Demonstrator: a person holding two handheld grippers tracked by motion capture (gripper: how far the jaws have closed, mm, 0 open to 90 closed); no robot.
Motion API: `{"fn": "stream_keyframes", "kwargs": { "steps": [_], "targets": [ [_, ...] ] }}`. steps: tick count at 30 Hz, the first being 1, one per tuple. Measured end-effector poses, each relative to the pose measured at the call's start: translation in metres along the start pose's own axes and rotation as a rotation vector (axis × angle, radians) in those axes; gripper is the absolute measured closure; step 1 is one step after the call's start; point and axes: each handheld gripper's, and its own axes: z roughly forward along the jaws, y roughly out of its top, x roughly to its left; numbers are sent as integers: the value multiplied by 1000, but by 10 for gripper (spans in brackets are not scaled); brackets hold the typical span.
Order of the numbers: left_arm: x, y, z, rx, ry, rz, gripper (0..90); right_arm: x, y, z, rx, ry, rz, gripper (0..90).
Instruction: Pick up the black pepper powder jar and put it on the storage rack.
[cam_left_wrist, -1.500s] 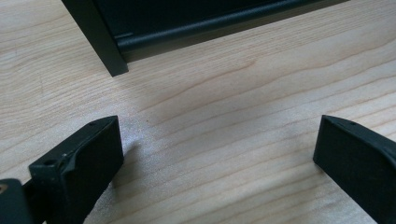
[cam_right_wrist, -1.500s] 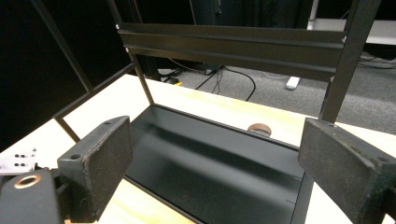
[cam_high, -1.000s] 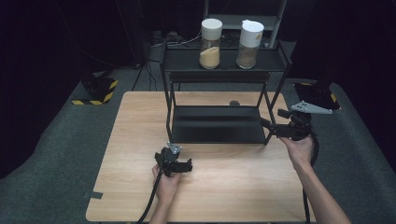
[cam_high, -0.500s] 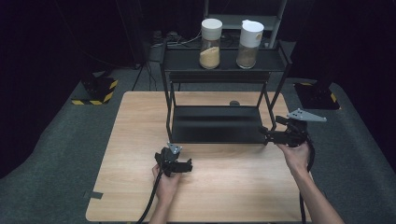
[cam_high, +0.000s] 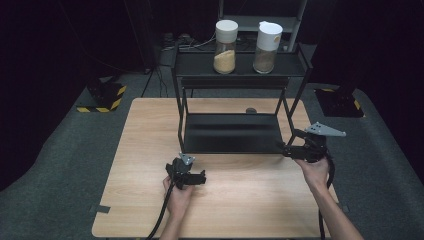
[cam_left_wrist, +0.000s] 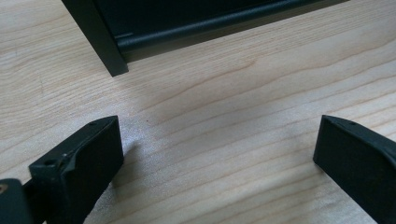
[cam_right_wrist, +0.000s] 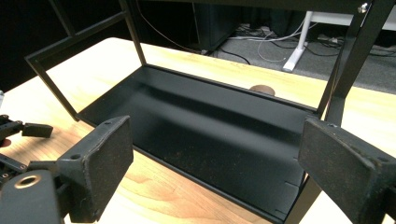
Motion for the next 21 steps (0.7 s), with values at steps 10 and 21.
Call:
{"fn": "stream_keyframes", "kwargs": {
  "steps": [10, 21],
  "targets": [
    [0, 0, 0, 0, 0, 0, 15, 1, -9, 2, 10, -4, 2, 99],
    [0, 0, 0, 0, 1, 0, 15, 2, -19, 6, 21, -6, 6, 99]
  ]
}}
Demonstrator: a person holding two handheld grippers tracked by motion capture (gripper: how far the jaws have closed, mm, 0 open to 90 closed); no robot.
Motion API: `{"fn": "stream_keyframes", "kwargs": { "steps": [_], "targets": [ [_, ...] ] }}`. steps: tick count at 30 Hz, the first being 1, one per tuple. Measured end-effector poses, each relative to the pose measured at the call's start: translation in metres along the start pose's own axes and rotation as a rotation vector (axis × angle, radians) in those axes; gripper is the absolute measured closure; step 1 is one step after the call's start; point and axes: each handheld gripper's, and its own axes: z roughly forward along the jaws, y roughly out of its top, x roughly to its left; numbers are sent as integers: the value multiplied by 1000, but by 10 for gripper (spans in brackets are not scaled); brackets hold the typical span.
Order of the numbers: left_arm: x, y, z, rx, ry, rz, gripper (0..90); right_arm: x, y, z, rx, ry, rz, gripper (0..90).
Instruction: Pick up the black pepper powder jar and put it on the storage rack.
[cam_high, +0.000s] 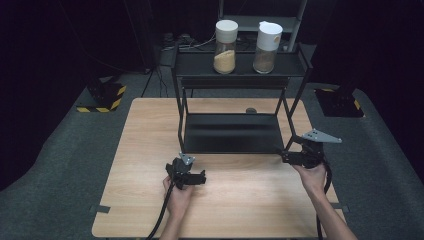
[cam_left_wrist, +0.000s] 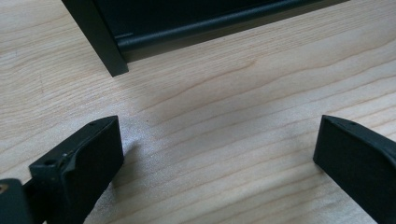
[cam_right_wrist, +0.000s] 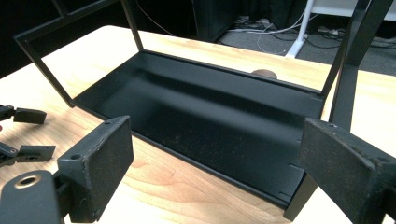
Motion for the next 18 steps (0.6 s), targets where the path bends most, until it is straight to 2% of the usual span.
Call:
{"fn": "stream_keyframes", "kwargs": {
  "steps": [18],
  "targets": [
    [0, 0, 0, 0, 0, 0, 16, 1, -16, 7, 29, -2, 11, 99]
  ]
}}
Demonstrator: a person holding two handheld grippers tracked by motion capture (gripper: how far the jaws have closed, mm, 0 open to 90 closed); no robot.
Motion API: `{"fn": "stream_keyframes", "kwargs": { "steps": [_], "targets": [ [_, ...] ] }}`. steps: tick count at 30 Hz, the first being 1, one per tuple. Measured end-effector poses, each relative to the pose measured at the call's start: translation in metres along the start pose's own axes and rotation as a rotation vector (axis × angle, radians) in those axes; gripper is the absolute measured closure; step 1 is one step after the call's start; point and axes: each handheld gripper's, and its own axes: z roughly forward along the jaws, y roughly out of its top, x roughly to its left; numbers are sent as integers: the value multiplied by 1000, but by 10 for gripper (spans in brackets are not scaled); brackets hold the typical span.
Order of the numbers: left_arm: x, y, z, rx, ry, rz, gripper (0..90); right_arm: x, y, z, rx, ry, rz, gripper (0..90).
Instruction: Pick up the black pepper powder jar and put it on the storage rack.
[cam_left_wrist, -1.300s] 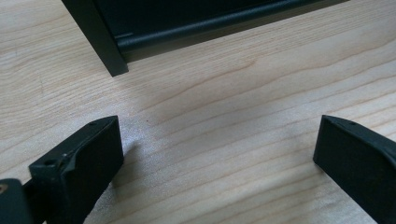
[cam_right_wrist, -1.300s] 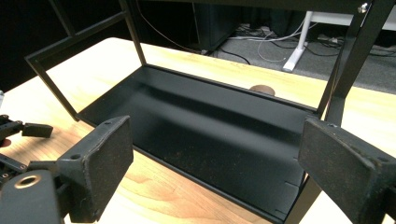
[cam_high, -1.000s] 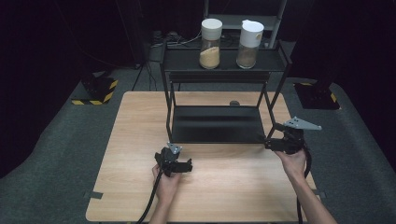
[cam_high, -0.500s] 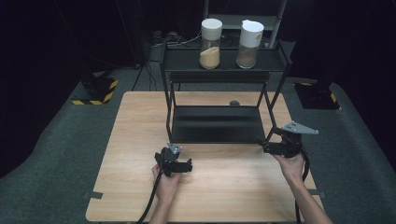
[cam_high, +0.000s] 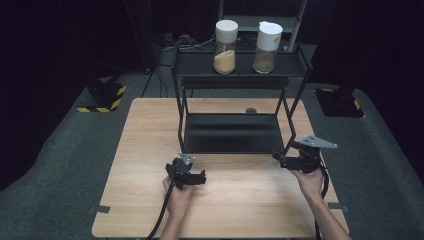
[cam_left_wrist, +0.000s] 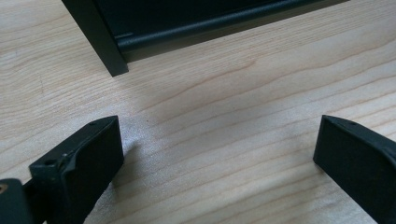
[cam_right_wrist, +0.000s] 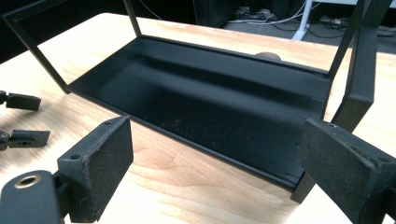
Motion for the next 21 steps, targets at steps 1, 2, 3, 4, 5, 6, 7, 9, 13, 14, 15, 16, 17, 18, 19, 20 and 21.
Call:
{"fn": "stream_keyframes", "kwargs": {
  "steps": [1, 2, 3, 4, 5, 6, 7, 9, 13, 14, 15, 16, 17, 18, 19, 20, 21],
  "targets": [
    [0, 0, 0, 0, 0, 0, 15, 0, -1, 1, 2, -1, 1, 99],
    [0, 0, 0, 0, 0, 0, 16, 0, -2, 1, 5, -1, 1, 99],
    [0, 0, 0, 0, 0, 0, 16, 0, -3, 2, 9, -1, 4, 99],
    [0, 0, 0, 0, 0, 0, 15, 0, -5, 3, 12, -1, 3, 99],
    [0, 0, 0, 0, 0, 0, 16, 0, -5, 3, 18, -2, 6, 99],
    [0, 0, 0, 0, 0, 0, 15, 0, -7, 4, 18, -2, 4, 99],
    [0, 0, 0, 0, 0, 0, 15, 0, -7, 5, 23, -3, 7, 99],
    [0, 0, 0, 0, 0, 0, 15, 0, -9, 6, 26, -4, 9, 99],
    [0, 0, 0, 0, 0, 0, 16, 1, -13, 8, 35, -8, 6, 99],
    [0, 0, 0, 0, 0, 0, 15, 1, -13, 9, 37, -9, 3, 99],
    [0, 0, 0, 0, 0, 0, 16, 1, -14, 9, 39, -10, 3, 99],
    [0, 0, 0, 0, 0, 0, 15, 2, -15, 10, 43, -11, 4, 99],
    [0, 0, 0, 0, 0, 0, 16, 2, -16, 11, 44, -12, 4, 99],
    [0, 0, 0, 0, 0, 0, 15, 2, -17, 11, 46, -13, 2, 99],
    [0, 0, 0, 0, 0, 0, 15, 3, -17, 12, 51, -15, 1, 99],
    [0, 0, 0, 0, 0, 0, 15, 3, -18, 12, 52, -16, -1, 99],
    [0, 0, 0, 0, 0, 0, 16, 3, -19, 12, 55, -18, 1, 99]
  ]
}}
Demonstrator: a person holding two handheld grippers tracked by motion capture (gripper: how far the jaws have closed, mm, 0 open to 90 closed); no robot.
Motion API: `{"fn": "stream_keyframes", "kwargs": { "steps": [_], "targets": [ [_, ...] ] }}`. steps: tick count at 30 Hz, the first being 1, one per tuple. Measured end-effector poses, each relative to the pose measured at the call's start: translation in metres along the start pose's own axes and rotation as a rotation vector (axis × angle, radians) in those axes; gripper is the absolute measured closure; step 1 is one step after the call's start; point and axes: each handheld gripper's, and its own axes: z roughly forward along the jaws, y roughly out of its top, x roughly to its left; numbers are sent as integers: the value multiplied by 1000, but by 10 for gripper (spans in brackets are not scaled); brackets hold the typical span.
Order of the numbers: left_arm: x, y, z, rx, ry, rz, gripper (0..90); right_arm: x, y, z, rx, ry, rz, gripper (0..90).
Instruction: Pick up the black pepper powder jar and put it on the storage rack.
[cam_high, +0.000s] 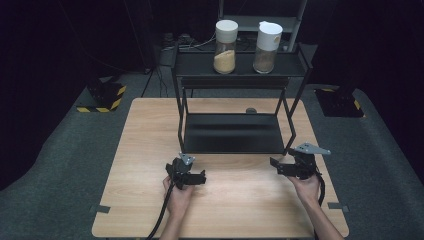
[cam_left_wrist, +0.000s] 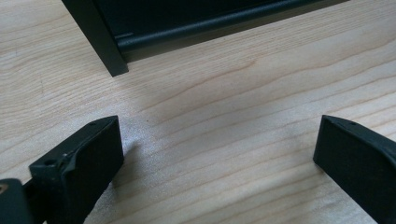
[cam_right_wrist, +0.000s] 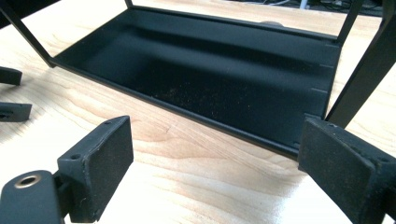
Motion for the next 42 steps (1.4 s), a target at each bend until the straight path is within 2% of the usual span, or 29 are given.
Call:
{"fn": "stream_keyframes", "kwargs": {
  "steps": [10, 22, 29, 33, 42],
  "targets": [
    [0, 0, 0, 0, 0, 0, 15, 2, -9, 5, 25, -12, 3, 99],
    [0, 0, 0, 0, 0, 0, 15, 11, -22, 11, 51, -35, -10, 104],
    [0, 0, 0, 0, 0, 0, 15, 15, -26, 17, 87, -38, -6, 101],
    [0, 0, 0, 0, 0, 0, 16, 18, -30, 19, 90, -38, -15, 104],
    [0, 0, 0, 0, 0, 0, 15, 25, -31, 26, 137, -33, -46, 97]
  ]
}}
